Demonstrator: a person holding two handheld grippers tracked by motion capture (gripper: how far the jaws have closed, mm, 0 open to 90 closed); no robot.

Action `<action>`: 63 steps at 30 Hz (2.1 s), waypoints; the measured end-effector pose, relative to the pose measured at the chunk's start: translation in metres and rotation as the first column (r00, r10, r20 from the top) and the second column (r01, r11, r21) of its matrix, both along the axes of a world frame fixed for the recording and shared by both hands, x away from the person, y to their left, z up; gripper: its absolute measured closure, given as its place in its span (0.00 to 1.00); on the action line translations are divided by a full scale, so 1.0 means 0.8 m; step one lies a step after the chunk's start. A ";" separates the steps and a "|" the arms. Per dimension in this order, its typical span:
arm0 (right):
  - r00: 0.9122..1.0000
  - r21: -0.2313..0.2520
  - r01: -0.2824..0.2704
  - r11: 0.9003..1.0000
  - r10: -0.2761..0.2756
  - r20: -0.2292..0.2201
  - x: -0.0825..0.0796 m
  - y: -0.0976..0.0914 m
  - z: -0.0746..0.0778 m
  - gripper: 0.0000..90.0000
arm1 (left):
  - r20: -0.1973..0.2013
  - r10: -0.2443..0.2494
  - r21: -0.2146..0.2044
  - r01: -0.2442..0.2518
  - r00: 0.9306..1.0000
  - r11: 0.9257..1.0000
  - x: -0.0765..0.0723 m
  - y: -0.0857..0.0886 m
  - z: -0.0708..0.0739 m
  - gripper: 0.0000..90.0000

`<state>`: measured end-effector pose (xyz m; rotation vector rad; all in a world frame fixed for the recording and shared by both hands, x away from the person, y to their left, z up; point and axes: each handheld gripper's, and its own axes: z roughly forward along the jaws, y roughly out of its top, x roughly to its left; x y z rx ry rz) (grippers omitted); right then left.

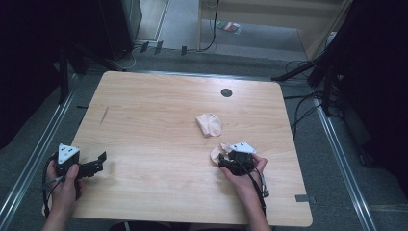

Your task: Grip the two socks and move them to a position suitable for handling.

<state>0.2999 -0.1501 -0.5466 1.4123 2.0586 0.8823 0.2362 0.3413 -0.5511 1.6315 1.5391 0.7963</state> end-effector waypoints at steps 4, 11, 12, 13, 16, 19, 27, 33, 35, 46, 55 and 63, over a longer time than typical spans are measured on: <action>1.000 0.000 0.023 1.000 -0.023 0.009 -0.001 -0.004 0.001 0.51 | 0.000 0.000 -0.001 0.000 1.000 1.000 0.000 0.000 0.000 0.02; 0.998 -0.003 0.061 0.998 -0.060 0.035 -0.001 -0.019 0.001 0.86 | -0.005 -0.001 0.001 0.001 1.000 1.000 0.000 0.000 0.000 0.02; 0.998 -0.001 0.058 0.998 -0.058 0.033 -0.001 -0.021 0.001 0.89 | -0.006 -0.001 0.000 0.001 1.000 1.000 0.000 0.000 0.000 0.02; 0.998 0.012 0.062 0.998 -0.062 0.031 -0.001 -0.023 0.002 0.90 | -0.009 0.002 0.002 -0.002 1.000 1.000 0.001 0.000 0.000 0.02; 0.996 0.028 0.065 0.997 -0.067 0.053 -0.003 -0.028 0.002 0.91 | -0.027 0.000 0.021 0.001 1.000 1.000 0.002 -0.002 0.000 0.02; 0.994 0.057 0.071 0.996 -0.076 0.082 -0.006 -0.032 0.010 0.92 | -0.026 -0.014 0.009 0.014 1.000 1.000 0.001 -0.003 0.005 0.02; 0.991 0.207 0.062 0.976 -0.086 0.107 -0.027 -0.035 0.043 0.92 | 0.023 -0.056 -0.017 0.057 0.998 0.998 -0.004 -0.030 0.025 0.02; 0.990 0.226 0.022 0.974 -0.053 0.132 -0.042 -0.019 0.062 0.92 | 0.046 -0.118 -0.028 0.119 0.992 0.992 -0.007 -0.063 0.036 0.02; 0.991 0.225 0.009 0.974 -0.039 0.130 -0.046 -0.013 0.066 0.92 | 0.049 -0.142 -0.014 0.143 0.989 0.990 -0.009 -0.077 0.038 0.02; 0.991 0.215 -0.051 0.975 0.023 0.133 -0.076 0.030 0.075 0.91 | 0.106 -0.248 -0.007 0.250 0.963 0.968 -0.023 -0.127 0.047 0.02; 0.992 0.188 -0.092 0.978 0.074 0.101 -0.087 0.069 0.061 0.91 | 0.164 -0.342 -0.038 0.352 0.925 0.935 -0.028 -0.159 0.046 0.02; 0.993 0.189 -0.118 0.975 0.109 0.055 -0.095 0.099 0.045 0.91 | 0.155 -0.430 -0.054 0.442 0.889 0.895 -0.034 -0.181 0.043 0.02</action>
